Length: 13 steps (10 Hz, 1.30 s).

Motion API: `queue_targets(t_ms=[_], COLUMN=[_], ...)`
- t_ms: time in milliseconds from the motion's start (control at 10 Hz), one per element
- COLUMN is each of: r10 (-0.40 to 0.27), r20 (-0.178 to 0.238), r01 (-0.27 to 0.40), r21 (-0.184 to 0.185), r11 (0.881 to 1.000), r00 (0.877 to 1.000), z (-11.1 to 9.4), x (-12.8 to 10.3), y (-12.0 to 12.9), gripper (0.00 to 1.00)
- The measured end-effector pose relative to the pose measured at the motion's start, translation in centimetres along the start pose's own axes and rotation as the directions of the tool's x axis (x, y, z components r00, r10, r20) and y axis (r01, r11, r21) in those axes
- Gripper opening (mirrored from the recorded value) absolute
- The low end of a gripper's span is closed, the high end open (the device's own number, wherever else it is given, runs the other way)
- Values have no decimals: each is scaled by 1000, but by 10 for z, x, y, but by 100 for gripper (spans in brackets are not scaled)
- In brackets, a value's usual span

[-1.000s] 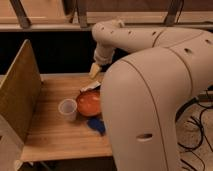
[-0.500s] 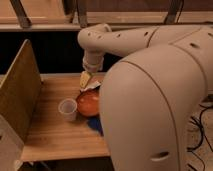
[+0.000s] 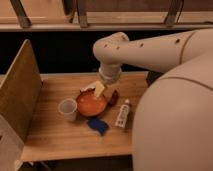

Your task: Move the arm in a circular motion

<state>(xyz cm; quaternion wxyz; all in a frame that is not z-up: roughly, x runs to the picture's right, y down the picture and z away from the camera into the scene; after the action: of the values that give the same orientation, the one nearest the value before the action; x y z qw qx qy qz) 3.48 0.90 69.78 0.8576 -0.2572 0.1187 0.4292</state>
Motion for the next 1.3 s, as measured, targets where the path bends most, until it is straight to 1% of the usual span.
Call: queue_targets(t_ms=[100,200,300,400,500,600,700,800,900,1000,1100,1200,1300], r10=[108,158,215,244,248,231,194,178,145,109,63,22,-39], r20=[-36,-48,-61,-63,-61,-45,-15,-2,16,29,39,47,59], r01=[-107,-156,-210,-236,-237,-221,-189,-175,-146,-112,-67,-28,34], r21=[28,48,85,117,148,168,177,177,169,154,131,111,84], r11=[994,987,974,965,960,961,966,969,975,982,989,993,996], r00=[993,986,975,968,967,972,981,984,989,994,997,999,997], z=[0,-1,-1,-2,-2,-2,-2,-2,-2,-1,1,1,0], x=[33,46,58,60,53,33,-2,-15,-38,-56,-73,-85,-97], y=[-25,-42,-70,-95,-119,-138,-152,-154,-151,-141,-123,-105,-76], gripper=[80,80,80,80,80,80,80,80,80,80,80,80,80])
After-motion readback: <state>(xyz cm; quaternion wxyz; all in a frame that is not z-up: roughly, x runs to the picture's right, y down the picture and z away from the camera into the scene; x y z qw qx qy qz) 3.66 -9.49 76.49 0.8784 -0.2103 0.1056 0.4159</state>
